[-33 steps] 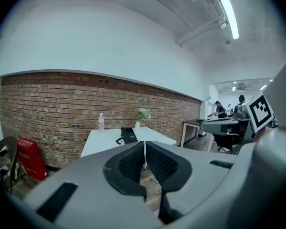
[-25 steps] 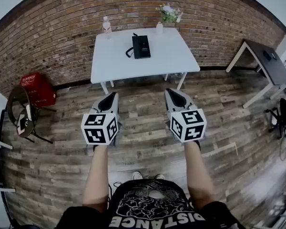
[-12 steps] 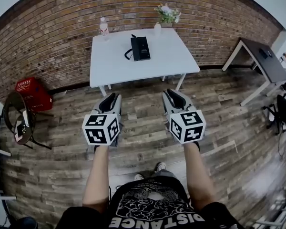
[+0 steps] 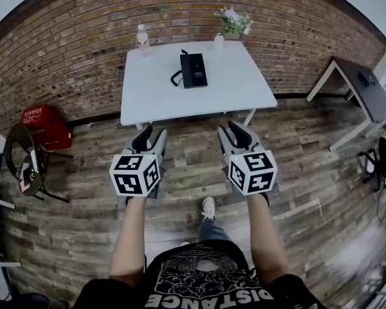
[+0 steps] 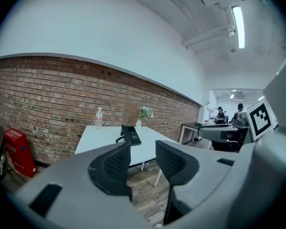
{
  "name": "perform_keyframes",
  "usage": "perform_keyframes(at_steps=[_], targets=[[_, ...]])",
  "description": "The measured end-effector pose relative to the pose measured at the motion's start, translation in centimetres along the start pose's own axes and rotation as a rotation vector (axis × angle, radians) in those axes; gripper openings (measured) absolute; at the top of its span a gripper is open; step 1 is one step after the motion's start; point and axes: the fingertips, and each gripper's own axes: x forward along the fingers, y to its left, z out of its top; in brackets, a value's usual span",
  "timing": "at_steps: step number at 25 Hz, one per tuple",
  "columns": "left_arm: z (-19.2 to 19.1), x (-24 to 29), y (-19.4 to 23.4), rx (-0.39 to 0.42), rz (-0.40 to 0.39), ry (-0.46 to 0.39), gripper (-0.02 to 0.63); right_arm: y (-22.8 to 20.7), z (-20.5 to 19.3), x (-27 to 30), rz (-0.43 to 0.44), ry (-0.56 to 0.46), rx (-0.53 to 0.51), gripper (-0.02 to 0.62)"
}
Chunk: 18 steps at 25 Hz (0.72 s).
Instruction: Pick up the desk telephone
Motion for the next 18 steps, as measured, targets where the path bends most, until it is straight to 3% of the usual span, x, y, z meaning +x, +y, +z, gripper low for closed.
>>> perform_keyframes(at_steps=[10,18], targets=[[2.4,9.3,2.3,-0.056,0.036,0.012,0.196,-6.4,1.4,8.5,0.068,0.020,0.013,0.137],[4.1,16.4,3.8,-0.078,0.077,0.024,0.198,-11.6,1.9,14.7,0.101,0.040,0.020,0.163]])
